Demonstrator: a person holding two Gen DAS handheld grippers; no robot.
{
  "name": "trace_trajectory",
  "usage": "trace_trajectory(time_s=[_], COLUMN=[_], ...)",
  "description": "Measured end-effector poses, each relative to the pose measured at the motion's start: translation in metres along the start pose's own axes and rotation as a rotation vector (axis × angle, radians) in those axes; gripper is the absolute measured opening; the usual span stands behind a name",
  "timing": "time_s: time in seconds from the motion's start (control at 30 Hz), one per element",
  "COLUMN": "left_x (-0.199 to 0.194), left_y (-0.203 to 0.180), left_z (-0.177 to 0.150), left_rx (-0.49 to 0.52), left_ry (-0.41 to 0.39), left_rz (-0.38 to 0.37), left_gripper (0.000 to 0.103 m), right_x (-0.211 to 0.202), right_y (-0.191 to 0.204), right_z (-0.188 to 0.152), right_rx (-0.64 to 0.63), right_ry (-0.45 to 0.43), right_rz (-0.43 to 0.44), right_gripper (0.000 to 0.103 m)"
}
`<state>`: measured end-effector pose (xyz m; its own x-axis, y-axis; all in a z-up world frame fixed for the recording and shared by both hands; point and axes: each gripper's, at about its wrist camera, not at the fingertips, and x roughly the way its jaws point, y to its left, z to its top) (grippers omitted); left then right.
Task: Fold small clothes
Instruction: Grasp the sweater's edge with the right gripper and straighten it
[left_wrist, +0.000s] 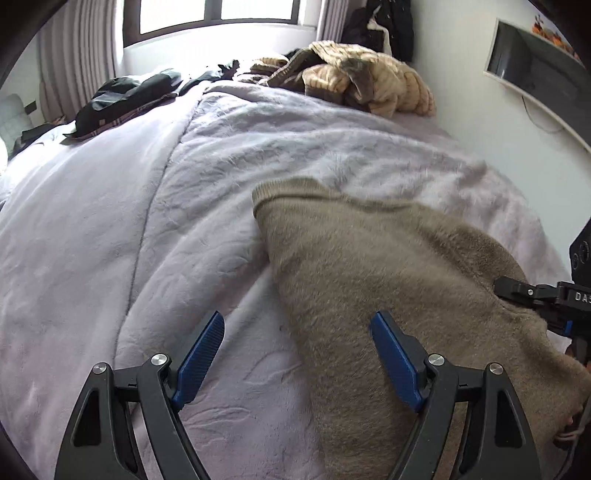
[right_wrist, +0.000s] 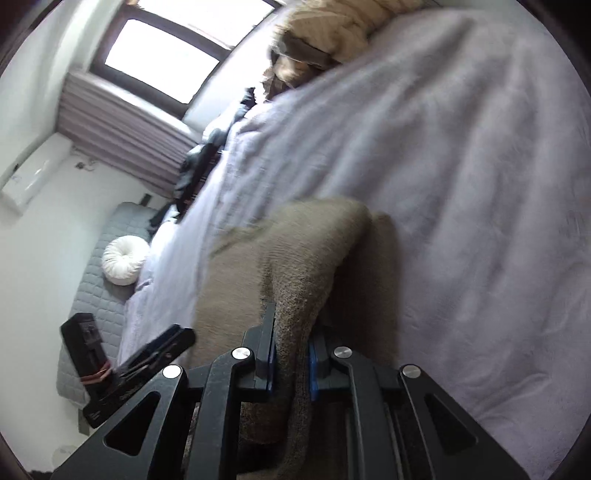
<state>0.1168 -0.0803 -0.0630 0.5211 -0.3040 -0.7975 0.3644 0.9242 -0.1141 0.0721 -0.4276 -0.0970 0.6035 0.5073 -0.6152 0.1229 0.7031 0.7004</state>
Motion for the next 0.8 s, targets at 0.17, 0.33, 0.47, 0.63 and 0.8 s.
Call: trace_trajectory(time_s=[0.17, 0.33, 0.47, 0.63, 0.8], left_x=[0.001, -0.014, -0.030, -0.043, -0.044], left_y=[0.005, 0.007, 0.009, 0.003, -0.001], left_z=[-0.007, -0.007, -0.010, -0.019, -0.028], left_rx=[-0.029, 0.004, 0.010, 0.027, 0.012], left_ry=[0.016, 0.007, 0.010, 0.056, 0.105], left_rz=[0.000, 0.041, 0.028, -0.029, -0.073], left_gripper=[0.090, 0.090, 0.090, 0.089, 0.090], right_x=[0.002, -0.030, -0.060, -0.084, -0.070], right_y=[-0.020, -0.004, 0.021, 0.050, 0.058], right_z=[0.001, -0.002, -0.011, -0.038, -0.059], right_rx=[0.093, 0.026, -0.037, -0.126, -0.168], right_ry=[0.005, -0.044, -0.072, -0.014, 0.091], right_rz=[0.009, -0.147, -0.092, -0.006, -0.035], right_gripper=[0.020, 0.025, 0.027, 0.046, 0.007])
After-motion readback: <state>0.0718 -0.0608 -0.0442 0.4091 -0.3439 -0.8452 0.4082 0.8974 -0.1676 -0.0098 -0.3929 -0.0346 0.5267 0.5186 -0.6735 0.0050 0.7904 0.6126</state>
